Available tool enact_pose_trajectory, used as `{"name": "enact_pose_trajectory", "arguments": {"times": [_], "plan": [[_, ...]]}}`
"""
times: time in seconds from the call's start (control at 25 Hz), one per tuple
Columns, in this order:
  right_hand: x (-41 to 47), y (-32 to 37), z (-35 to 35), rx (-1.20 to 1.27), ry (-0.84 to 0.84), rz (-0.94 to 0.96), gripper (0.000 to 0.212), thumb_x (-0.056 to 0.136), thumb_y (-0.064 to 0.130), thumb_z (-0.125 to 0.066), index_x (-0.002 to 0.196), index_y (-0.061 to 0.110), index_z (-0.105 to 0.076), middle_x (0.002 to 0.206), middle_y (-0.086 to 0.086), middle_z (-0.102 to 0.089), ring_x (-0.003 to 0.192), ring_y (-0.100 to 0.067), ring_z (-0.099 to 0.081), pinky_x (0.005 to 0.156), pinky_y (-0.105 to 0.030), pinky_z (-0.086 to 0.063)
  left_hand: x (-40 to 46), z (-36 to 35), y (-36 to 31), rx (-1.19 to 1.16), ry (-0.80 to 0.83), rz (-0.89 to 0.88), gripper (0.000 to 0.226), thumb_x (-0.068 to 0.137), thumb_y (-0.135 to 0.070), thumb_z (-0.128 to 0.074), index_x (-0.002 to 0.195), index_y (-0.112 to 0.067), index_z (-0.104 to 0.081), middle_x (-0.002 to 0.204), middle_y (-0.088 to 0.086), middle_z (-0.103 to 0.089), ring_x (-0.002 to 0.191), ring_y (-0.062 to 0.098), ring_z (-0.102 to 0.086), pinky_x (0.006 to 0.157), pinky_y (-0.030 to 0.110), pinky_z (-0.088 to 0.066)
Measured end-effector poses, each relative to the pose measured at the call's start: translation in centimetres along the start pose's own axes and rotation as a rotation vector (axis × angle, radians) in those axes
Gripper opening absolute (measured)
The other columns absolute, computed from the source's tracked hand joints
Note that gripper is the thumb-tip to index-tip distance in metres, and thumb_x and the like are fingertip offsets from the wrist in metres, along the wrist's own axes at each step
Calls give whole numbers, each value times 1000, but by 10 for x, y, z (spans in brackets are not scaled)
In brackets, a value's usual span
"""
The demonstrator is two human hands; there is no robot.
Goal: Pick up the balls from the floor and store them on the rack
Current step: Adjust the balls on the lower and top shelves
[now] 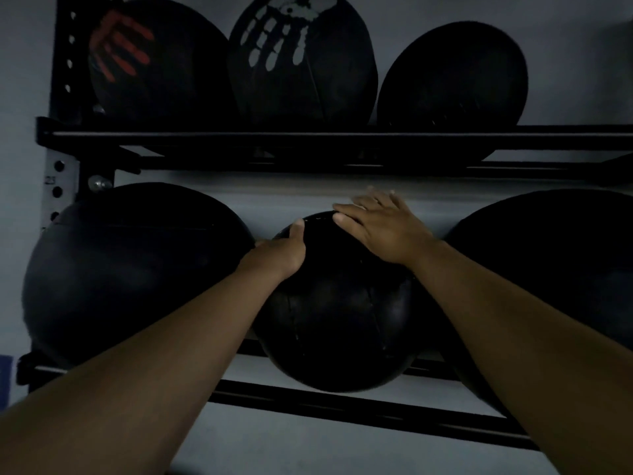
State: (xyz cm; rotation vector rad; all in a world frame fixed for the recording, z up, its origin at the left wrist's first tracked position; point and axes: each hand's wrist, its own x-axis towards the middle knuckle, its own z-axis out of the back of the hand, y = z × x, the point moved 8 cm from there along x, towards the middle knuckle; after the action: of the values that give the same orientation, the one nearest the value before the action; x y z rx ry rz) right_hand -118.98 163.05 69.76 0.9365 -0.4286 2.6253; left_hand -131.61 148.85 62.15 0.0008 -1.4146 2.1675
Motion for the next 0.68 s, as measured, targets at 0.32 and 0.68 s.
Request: {"name": "enact_pose_trajectory", "arguments": {"times": [0.32, 0.68], "plan": [[-108, 14, -22, 504, -373, -279, 65, 96, 71, -38, 152, 38, -35, 167, -10, -24, 154, -39, -22, 125, -56, -19, -14, -2, -1, -114, -81, -357, 89, 82, -90, -47, 157, -43, -39, 167, 6, -36, 154, 32, -37, 124, 52, -35], [-41, -10, -10, 475, 36, -61, 75, 87, 82, -38, 156, 55, -26, 173, 3, -21, 159, -25, -15, 128, -51, -15, 3, 10, -2, 28, 64, 82, 120, 81, -95, -36, 170, -18, -15, 175, 16, -25, 156, 43, -35, 123, 58, -36]]}}
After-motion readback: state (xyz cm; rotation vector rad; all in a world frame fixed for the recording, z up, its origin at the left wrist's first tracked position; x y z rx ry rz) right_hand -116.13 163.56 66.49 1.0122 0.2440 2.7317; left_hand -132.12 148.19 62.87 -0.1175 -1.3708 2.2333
